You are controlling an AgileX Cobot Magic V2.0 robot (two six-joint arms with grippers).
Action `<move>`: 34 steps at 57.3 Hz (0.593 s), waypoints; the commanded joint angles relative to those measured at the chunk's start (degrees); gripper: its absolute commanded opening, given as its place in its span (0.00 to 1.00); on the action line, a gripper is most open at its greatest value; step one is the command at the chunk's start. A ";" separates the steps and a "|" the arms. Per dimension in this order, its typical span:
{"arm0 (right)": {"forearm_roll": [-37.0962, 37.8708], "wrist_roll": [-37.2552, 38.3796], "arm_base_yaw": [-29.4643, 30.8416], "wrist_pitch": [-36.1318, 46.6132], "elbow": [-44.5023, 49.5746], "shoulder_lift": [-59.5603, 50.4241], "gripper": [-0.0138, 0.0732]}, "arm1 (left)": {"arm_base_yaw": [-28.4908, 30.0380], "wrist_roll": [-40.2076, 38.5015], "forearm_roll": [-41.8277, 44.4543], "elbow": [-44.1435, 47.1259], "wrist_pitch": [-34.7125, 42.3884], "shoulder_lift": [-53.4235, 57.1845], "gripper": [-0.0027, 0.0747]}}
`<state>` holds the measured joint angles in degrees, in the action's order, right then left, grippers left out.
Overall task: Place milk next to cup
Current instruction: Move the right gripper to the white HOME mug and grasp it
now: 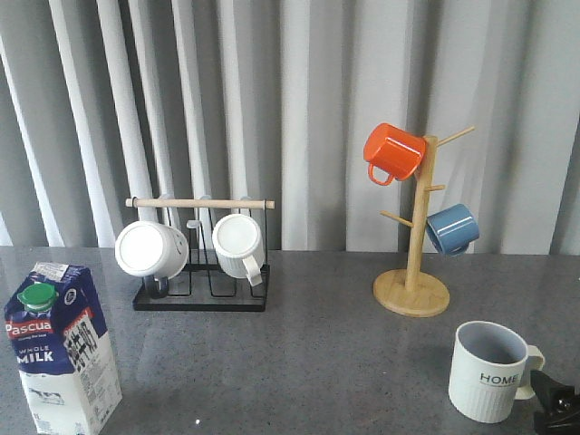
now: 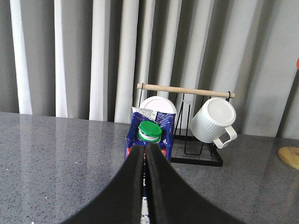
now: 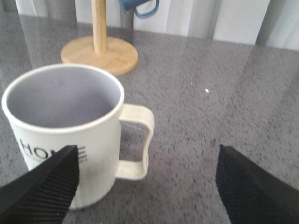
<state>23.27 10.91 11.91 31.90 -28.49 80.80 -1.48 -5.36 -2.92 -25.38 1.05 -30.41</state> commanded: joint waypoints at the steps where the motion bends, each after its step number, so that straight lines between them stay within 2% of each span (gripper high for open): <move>1: -0.87 -1.37 1.97 13.85 0.63 0.87 0.83 | -0.27 -0.30 -0.40 -2.01 4.47 -0.34 0.03; 6: -1.22 -3.09 4.07 22.45 3.50 2.85 0.82 | -0.27 -0.30 -0.40 -2.01 4.47 -0.34 0.03; 10: -2.31 -4.45 5.48 25.67 4.58 4.40 0.81 | -0.27 -0.30 -0.40 -2.01 4.35 -0.34 0.03; 19: -2.82 -5.04 6.48 26.87 4.59 7.42 0.81 | -0.27 -0.30 -0.40 -2.01 4.35 -0.34 0.03; 34: -4.17 -7.55 6.48 34.48 4.23 15.17 0.81 | -0.27 -0.30 -0.40 -2.01 4.35 -0.34 0.03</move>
<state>20.18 4.28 18.05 58.89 -22.99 95.42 -1.48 -5.36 -2.92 -25.38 1.00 -30.41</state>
